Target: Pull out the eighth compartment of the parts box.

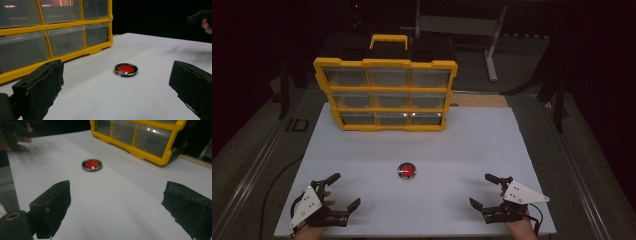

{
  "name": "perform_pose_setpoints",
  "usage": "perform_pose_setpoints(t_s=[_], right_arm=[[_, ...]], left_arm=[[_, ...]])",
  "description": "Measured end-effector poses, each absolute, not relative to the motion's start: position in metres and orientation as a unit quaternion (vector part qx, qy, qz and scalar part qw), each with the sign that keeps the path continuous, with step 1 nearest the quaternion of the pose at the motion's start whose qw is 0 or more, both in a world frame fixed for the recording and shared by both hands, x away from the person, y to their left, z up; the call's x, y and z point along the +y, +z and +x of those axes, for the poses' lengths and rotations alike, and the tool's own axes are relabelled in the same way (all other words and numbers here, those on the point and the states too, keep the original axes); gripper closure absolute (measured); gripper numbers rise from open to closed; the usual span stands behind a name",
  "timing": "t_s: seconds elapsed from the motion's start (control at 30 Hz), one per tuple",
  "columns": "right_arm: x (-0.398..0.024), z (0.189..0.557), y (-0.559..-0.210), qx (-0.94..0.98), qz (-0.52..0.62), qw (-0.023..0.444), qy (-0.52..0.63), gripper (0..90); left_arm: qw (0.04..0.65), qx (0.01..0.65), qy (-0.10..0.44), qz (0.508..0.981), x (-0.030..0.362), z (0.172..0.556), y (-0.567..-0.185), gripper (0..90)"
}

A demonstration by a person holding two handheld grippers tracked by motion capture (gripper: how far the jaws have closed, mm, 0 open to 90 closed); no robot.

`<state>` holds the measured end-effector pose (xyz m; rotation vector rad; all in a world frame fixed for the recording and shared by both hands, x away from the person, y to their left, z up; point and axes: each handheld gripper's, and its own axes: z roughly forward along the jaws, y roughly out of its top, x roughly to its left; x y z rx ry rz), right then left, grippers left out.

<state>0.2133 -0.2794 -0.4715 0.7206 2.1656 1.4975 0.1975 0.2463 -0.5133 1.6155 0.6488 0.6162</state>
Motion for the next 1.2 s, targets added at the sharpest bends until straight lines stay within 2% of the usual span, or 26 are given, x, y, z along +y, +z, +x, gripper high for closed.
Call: perform_pose_setpoints(t_s=[0.57, 0.9, 1.2], right_arm=[[-0.268, 0.233, -0.413, 0.771, 0.207, 0.253, 0.546, 7.8], [-0.249, 0.248, -0.396, 0.777, 0.174, 0.275, 0.539, 7.7], [-0.231, 0.266, -0.382, 0.782, 0.152, 0.275, 0.539, 7.7]], left_arm=[[0.612, 0.28, 0.248, 0.697, 0.245, 0.194, -0.505, 0.0], [0.608, 0.28, 0.254, 0.698, 0.246, 0.194, -0.505, 0.0], [0.609, 0.28, 0.254, 0.697, 0.246, 0.194, -0.504, 0.0]])
